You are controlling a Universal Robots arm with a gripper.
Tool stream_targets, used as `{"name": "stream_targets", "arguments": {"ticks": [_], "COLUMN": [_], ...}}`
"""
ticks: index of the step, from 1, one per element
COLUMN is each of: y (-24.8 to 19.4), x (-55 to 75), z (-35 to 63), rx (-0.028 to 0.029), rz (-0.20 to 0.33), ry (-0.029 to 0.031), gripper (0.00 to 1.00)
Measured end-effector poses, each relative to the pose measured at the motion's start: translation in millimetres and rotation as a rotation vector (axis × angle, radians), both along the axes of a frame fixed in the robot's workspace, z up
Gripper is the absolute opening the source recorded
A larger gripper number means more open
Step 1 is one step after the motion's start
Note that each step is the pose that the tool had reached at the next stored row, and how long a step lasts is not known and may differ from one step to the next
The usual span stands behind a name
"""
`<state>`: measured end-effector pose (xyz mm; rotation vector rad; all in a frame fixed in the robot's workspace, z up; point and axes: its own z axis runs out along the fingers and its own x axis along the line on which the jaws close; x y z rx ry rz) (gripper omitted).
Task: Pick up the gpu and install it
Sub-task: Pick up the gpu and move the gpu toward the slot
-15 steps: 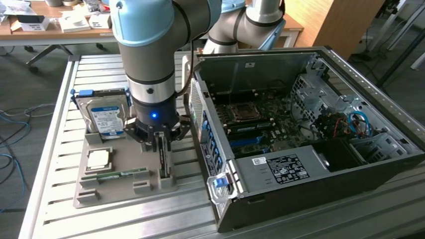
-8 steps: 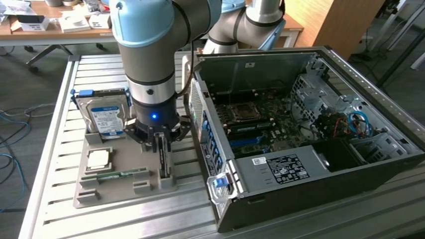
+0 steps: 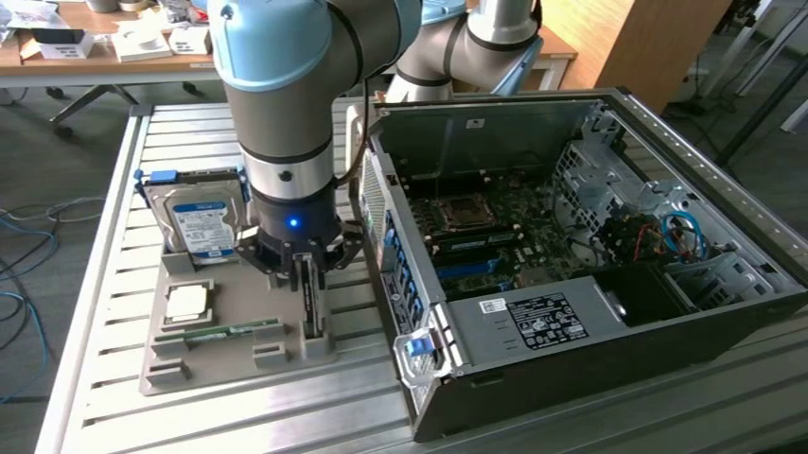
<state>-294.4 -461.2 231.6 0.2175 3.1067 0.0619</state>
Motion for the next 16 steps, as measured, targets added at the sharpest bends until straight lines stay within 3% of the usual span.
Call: {"name": "stream_targets", "arguments": {"ticks": [16], "y": [-1.8], "x": [0.9], "z": [0.0], "rx": [0.0009], "rz": [0.0], "ry": [-0.0001], "gripper": [0.39]}}
